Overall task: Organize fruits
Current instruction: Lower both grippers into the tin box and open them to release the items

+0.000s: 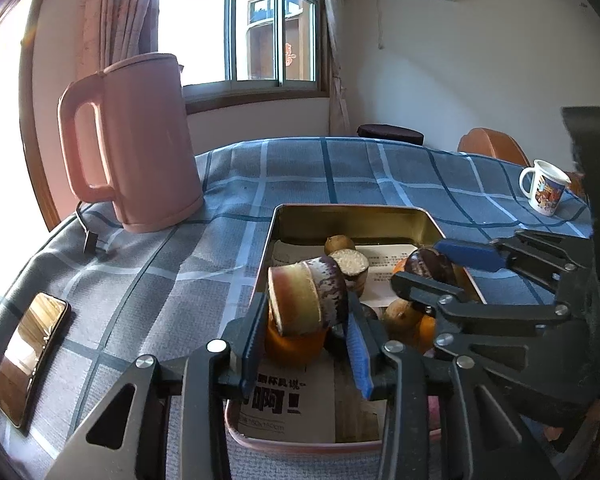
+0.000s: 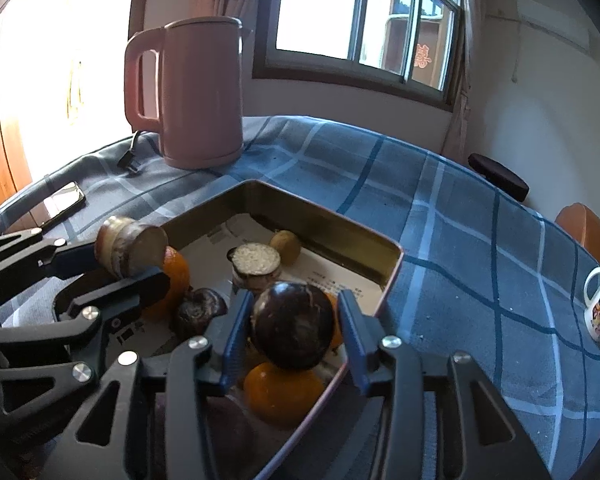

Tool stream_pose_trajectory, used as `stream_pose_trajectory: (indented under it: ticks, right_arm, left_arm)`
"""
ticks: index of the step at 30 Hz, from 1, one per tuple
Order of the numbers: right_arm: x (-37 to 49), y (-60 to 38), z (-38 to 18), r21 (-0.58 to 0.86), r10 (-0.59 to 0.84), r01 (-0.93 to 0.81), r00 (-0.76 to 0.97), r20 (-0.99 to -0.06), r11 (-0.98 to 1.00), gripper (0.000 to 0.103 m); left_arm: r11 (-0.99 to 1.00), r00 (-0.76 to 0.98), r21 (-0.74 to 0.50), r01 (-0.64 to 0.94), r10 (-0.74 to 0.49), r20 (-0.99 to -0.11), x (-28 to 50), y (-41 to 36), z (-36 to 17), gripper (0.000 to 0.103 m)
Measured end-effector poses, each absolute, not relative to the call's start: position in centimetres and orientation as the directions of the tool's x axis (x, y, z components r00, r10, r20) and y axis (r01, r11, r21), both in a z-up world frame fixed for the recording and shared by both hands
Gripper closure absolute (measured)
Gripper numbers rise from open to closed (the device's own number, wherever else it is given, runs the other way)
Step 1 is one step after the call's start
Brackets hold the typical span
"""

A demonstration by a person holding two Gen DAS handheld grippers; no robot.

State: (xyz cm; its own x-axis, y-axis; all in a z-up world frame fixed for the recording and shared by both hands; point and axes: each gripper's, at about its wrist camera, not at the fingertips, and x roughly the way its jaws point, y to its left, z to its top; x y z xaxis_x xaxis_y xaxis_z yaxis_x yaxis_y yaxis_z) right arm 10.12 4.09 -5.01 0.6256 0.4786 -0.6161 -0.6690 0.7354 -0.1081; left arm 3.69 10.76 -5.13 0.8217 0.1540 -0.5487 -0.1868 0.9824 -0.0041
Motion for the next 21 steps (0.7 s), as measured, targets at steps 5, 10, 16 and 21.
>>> stream_pose_trajectory:
  ticks: [5, 10, 16, 21]
  right_arm:
    - [9.6, 2.6, -4.2, -0.087, 0.491, -0.639, 0.664, -0.564, 0.764, 0.039]
    - [9.0, 1.0, -3.5, -0.058, 0.507, -0.615, 0.696, -0.508, 0.786, 0.026]
    - [8.2, 0.4, -3.1, -0.062, 0.511, -0.605, 0.718, -0.473, 0.794, 0.026]
    - [7.7, -0.2, -2.7, -0.060, 0.513, -0.598, 0.731, -0.449, 0.799, 0.022]
  left_arm:
    - [0.979, 0.840, -0.018, -0.204, 0.166, -0.517, 3.0, 10.9, -4.5, 0.045]
    - [0.978, 0.870, -0.031, -0.206, 0.168, -0.464, 1.9, 10.6, -3.3, 0.033]
    - [0.978, 0.882, -0.041, -0.203, 0.165, -0.442, 1.4, 10.4, -2.8, 0.031]
    - [0.978, 0.889, -0.046, -0.204, 0.165, -0.428, 1.0, 10.5, -2.3, 0.030]
